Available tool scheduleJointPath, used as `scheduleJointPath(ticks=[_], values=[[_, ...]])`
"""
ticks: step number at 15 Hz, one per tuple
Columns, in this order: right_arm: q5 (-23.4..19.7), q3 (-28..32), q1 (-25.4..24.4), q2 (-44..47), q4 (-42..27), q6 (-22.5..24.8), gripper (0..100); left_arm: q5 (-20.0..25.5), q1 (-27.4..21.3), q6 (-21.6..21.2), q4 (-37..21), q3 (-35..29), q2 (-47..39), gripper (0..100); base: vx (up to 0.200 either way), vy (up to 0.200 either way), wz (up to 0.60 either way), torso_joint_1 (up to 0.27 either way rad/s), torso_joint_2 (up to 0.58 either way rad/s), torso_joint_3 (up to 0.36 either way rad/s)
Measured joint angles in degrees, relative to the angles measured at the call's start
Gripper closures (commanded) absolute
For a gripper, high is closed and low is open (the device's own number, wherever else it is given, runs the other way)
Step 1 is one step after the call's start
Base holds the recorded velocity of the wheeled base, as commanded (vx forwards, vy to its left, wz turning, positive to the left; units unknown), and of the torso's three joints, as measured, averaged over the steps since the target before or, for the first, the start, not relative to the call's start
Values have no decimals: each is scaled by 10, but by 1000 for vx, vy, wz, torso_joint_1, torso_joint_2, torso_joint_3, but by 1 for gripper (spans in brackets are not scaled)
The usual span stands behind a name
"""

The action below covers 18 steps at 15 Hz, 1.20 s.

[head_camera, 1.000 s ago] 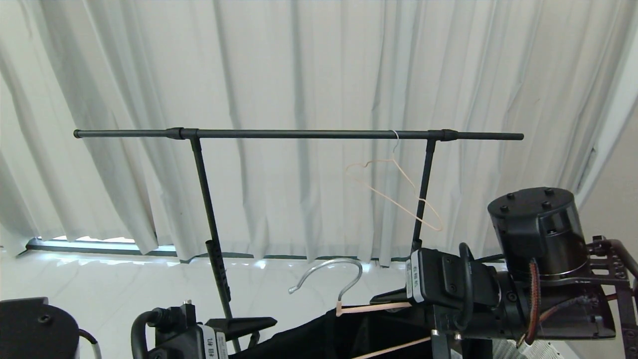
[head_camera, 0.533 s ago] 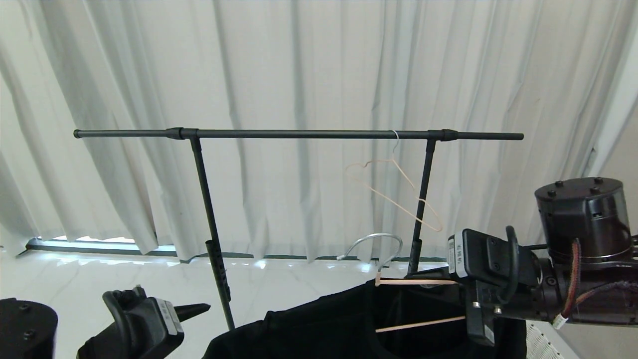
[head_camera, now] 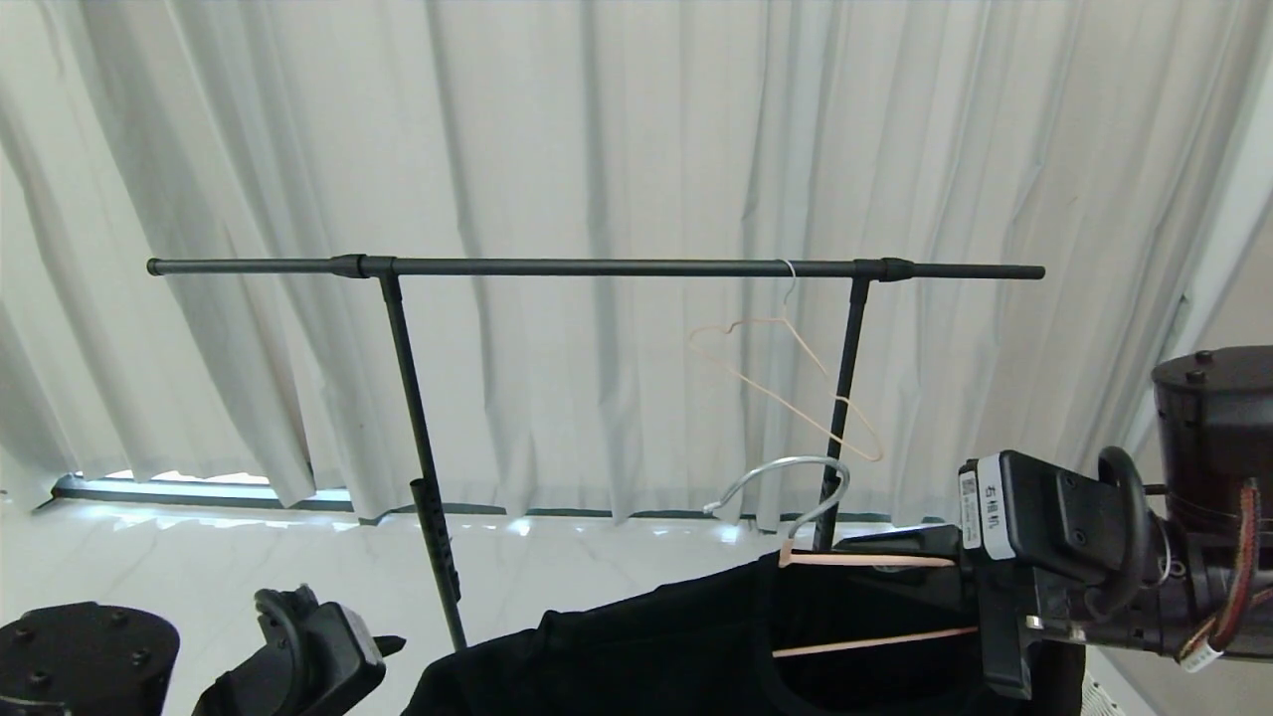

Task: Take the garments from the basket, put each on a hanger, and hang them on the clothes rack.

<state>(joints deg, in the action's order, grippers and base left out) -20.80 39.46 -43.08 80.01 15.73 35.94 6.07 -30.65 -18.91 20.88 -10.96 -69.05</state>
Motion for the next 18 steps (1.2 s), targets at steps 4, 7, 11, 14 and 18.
scheduleJointPath(ticks=[4,7,11,14,18], values=[[1,-9,1,-20,-1,-2,100,2,34,-1,0,-15,-30,100,0,0,0,0,0,0],[2,-24,15,-37,-1,-13,100,0,109,-5,0,-15,-38,100,0,0,0,0,0,0],[6,-28,26,-50,1,-46,100,0,165,-6,0,-16,-41,100,0,0,0,0,0,0],[8,-28,27,-52,2,-47,100,1,158,-5,13,-21,-40,0,0,0,0,0,0,0],[32,-29,36,-52,2,-73,100,2,143,-1,22,-32,-30,0,0,0,0,0,0,0]])
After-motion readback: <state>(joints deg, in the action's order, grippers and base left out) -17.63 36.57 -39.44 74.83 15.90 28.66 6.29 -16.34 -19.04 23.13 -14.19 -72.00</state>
